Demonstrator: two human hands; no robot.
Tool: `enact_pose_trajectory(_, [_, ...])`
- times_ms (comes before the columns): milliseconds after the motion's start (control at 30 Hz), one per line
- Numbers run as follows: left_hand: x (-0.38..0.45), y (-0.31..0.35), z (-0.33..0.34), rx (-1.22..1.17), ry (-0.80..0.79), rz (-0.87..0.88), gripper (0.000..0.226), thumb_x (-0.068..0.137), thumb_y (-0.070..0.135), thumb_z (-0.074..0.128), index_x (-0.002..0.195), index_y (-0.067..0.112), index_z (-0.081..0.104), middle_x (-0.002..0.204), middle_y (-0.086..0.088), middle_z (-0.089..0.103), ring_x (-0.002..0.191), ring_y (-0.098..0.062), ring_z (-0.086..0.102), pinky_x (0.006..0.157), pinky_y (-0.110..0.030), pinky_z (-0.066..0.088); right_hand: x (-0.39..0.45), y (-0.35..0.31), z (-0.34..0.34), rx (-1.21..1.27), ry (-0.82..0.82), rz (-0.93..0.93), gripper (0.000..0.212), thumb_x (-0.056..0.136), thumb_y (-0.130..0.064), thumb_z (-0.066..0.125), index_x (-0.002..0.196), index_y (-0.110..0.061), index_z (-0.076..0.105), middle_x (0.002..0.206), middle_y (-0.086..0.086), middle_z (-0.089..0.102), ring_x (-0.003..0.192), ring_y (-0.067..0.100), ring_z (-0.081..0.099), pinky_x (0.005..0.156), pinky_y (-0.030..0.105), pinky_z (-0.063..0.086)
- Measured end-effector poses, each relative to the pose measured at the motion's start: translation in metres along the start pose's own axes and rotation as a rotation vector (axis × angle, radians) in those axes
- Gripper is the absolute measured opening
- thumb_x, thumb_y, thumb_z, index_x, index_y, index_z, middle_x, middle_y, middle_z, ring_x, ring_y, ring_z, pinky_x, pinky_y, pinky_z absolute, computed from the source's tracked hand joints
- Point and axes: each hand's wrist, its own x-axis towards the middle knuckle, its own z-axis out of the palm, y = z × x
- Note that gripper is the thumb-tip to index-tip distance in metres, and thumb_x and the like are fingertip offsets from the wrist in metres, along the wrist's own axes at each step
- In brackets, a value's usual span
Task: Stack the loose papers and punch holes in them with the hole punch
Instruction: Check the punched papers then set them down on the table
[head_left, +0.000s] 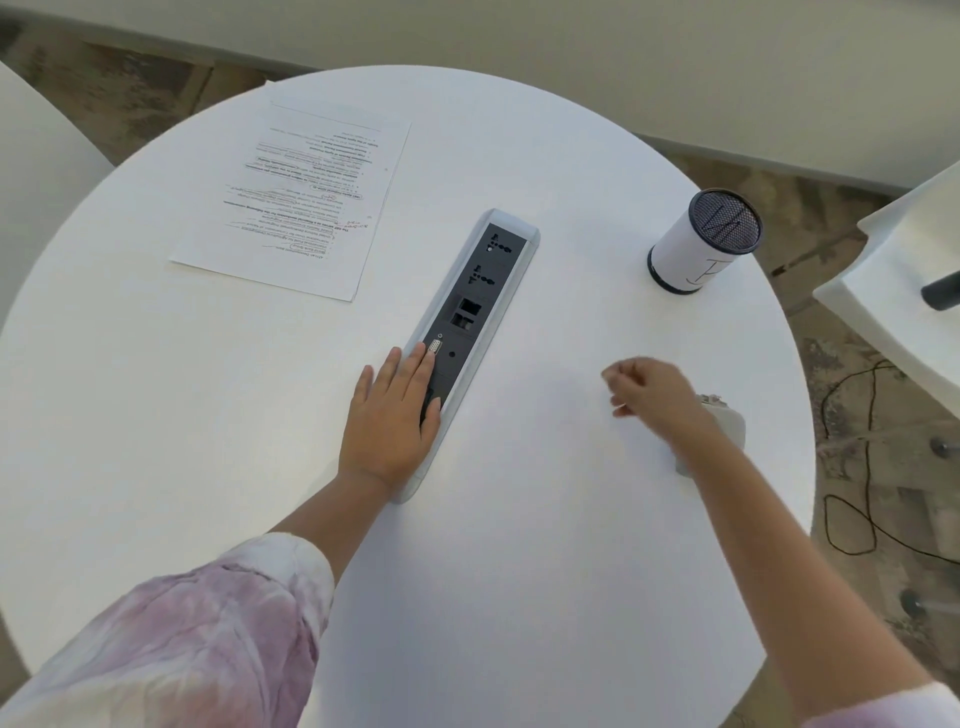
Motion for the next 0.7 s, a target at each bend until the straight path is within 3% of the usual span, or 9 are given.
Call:
enact_pose_trajectory(133, [0.000,-0.001,0.001,-0.001,0.000,0.001,0.059,0.091,0.039,0.018,0.144,0.017,0.031,0.152,0.002,0.031,0.142,-0.023,0.025,0.116,-0.044,0.016,-0.017,0.015,0.022,-0.125,-0.038,0.011,0.005,0.086,-0.014,0.059,0.085,-0.012,0.063,0.069,-0.001,0.060,0.062,0.014,0.057,0.064,0.022,0.049])
enact_pose_trajectory(267, [-0.001,-0.001,0.003,-0.005,0.004,-0.001,0.056,0.093,0.036,0.023,0.145,0.017,0.029,0.153,0.003,0.030,0.143,-0.023,0.023,0.116,-0.043,0.014,-0.025,0.021,0.039,-0.195,-0.022,-0.003,0.005,0.083,-0.020,0.063,0.087,-0.018,0.060,0.081,-0.002,0.060,0.073,0.011,0.055,0.058,0.015,0.039])
enact_pose_trajectory(467, [0.000,-0.001,0.002,0.002,-0.002,-0.004,0.058,0.092,0.038,0.019,0.145,0.017,0.028,0.153,0.003,0.029,0.143,-0.022,0.023,0.116,-0.043,0.014,-0.029,0.019,0.049,-0.360,0.018,-0.045,0.012,0.083,-0.019,0.060,0.093,-0.012,0.061,0.094,0.003,0.061,0.085,0.017,0.057,0.073,0.028,0.046])
enact_pose_trajectory(700, [-0.001,-0.001,0.003,-0.007,0.006,-0.005,0.055,0.093,0.035,0.025,0.145,0.017,0.028,0.153,0.003,0.029,0.143,-0.022,0.023,0.116,-0.042,0.014,-0.031,0.014,0.052,-0.536,0.034,-0.113,0.013,0.089,-0.016,0.052,0.093,-0.008,0.062,0.097,0.007,0.063,0.086,0.021,0.058,0.071,0.028,0.043])
